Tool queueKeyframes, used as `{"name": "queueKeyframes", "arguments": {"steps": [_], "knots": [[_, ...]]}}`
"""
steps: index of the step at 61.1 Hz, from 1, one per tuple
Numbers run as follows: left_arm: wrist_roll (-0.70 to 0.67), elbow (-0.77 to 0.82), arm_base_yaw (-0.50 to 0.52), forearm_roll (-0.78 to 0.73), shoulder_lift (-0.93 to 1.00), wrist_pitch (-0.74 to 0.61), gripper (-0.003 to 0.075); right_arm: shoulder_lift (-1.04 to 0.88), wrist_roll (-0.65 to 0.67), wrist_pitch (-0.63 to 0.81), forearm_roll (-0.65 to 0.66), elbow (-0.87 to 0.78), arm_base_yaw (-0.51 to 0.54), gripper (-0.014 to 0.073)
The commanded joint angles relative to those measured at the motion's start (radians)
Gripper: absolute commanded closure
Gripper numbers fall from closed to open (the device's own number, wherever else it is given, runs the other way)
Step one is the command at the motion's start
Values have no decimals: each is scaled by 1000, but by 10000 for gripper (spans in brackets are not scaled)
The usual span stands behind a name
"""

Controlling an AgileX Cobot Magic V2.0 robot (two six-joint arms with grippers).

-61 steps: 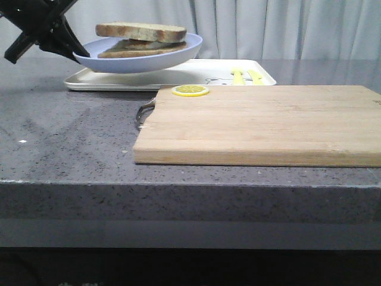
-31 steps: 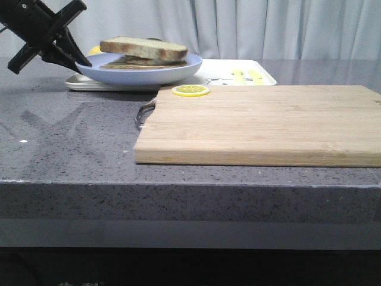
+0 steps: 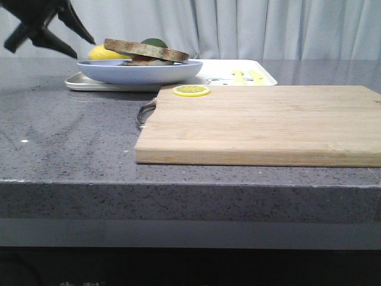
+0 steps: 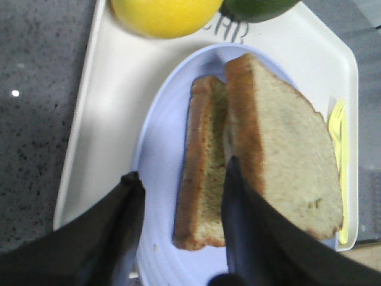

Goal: Place bread and move sandwich to tray
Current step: 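Lower the plate onto the tray and open the left gripper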

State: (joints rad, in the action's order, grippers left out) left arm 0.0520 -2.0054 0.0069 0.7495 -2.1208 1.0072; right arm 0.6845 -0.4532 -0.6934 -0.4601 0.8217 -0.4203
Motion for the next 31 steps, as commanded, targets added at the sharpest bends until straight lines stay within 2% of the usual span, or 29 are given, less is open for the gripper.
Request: {"name": "queueKeyframes", "arguments": {"steps": [1,17,31], "knots": [[35,-33,-7,10,138,-28,409,-4,-7,56,-16,25,6,232],[51,-16,-13,-165,348,-9,409,-4,-7,56,-16,25,6,232],[87,192,-64,-273,602,-78,409,-4,-7,56,-16,25,6,232]]}}
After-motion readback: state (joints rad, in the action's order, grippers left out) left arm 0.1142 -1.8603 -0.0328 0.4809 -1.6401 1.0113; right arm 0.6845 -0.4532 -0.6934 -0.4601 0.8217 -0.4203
